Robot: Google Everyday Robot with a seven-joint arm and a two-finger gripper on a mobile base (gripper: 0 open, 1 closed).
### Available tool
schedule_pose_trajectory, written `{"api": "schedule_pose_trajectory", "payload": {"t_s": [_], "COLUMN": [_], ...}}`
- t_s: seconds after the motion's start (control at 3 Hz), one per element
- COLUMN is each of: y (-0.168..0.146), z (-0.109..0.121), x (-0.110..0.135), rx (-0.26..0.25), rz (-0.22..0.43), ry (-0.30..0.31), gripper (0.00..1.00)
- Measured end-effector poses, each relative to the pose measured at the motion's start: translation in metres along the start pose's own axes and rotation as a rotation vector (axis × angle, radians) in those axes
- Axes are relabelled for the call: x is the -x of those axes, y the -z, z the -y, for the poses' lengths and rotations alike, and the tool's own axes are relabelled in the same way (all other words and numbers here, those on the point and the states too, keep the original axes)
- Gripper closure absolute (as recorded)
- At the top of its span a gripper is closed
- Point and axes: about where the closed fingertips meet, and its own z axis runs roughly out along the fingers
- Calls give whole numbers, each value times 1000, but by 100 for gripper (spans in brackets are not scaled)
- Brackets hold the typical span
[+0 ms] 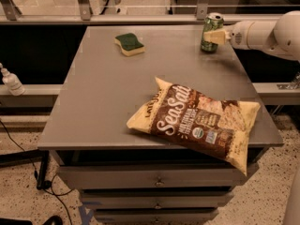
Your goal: Move green can near brown chip bag
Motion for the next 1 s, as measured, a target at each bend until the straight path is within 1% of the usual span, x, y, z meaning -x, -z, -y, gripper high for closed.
{"api": "schedule_pose_trajectory", "payload": {"t_s": [0.33,0.67,1.0], "y": [11,30,51], "z": [-8,-29,-50], "x": [-5,-14,-27], "rx": [69,202,345], "rz": [-2,6,13], "ry": [-4,19,85], "gripper": [100,100,100]}}
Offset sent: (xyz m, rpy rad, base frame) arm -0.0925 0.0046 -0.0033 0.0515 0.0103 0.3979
